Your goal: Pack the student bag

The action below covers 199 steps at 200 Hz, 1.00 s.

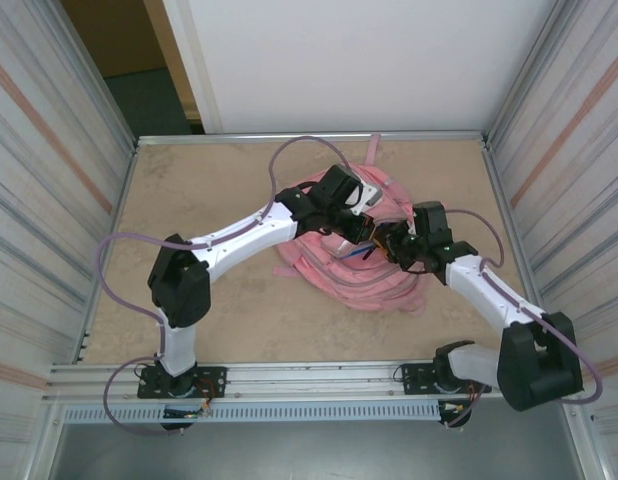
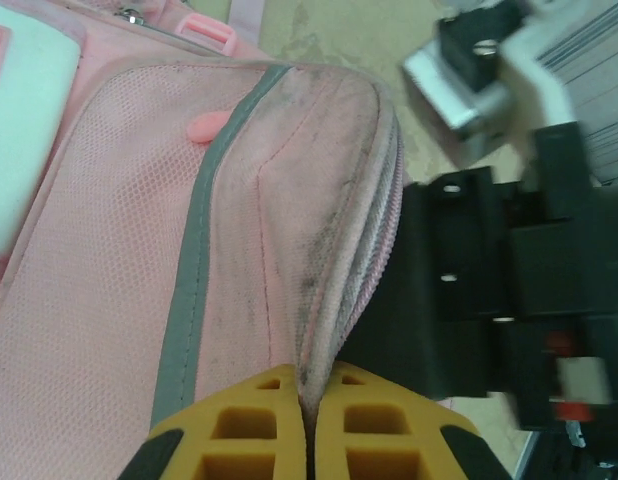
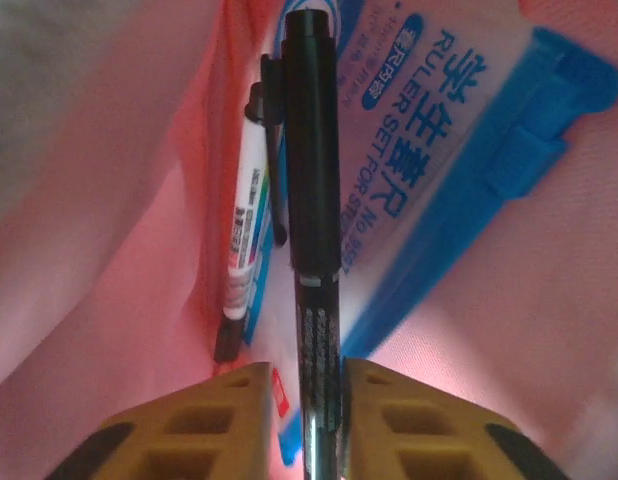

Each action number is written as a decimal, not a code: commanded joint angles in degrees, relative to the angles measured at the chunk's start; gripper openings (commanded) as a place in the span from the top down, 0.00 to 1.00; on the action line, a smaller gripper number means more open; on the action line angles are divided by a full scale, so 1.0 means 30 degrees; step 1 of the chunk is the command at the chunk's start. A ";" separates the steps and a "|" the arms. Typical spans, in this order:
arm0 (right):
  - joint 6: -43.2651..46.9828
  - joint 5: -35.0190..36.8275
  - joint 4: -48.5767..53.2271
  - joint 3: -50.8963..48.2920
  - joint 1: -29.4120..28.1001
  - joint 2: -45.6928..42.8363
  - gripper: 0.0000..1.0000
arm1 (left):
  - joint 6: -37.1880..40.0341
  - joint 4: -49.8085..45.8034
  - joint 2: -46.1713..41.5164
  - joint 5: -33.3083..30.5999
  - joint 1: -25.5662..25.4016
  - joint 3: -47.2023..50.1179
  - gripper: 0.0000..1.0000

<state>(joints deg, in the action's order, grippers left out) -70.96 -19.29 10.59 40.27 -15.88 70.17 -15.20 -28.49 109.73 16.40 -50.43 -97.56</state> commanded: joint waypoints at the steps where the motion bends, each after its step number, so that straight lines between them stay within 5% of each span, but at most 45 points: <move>1: -0.1091 -0.0085 -0.1205 0.0861 -0.0234 0.0989 0.67 | -0.0530 0.1733 -0.1794 0.1413 0.0097 0.0029 1.00; 30: -0.0106 -0.0182 0.0281 0.0882 -0.0001 -0.0075 0.56 | -0.0287 0.1911 -0.2257 0.0859 0.0533 0.0882 1.00; 64: 0.2335 -0.0174 0.3408 0.0007 0.1184 -0.3594 0.54 | 0.0535 0.2047 -0.2686 0.0364 0.0701 0.2048 1.00; 116: 0.8594 0.0248 0.9612 0.1219 0.2451 -0.7155 0.54 | -0.1179 0.3806 -0.3913 0.3794 0.1362 0.5302 0.54; 152: 1.1215 0.0474 1.1821 0.2348 0.2056 -0.6492 0.55 | -0.3604 0.4388 -0.7412 0.1047 0.2125 1.0389 0.42; 169: 1.2081 0.0936 1.1726 0.2723 0.0627 -0.5509 0.53 | -0.4553 0.3807 -0.8275 -0.0881 0.2221 1.2008 0.35; 199: 1.2256 0.3480 1.1422 0.3418 -0.1861 -0.3567 0.51 | -0.5754 0.4062 -0.7987 -0.0986 0.2465 1.2784 0.32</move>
<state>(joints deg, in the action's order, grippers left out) -38.02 -14.96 43.53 48.25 -17.63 55.99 -27.40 -17.06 85.69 16.58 -43.48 -60.60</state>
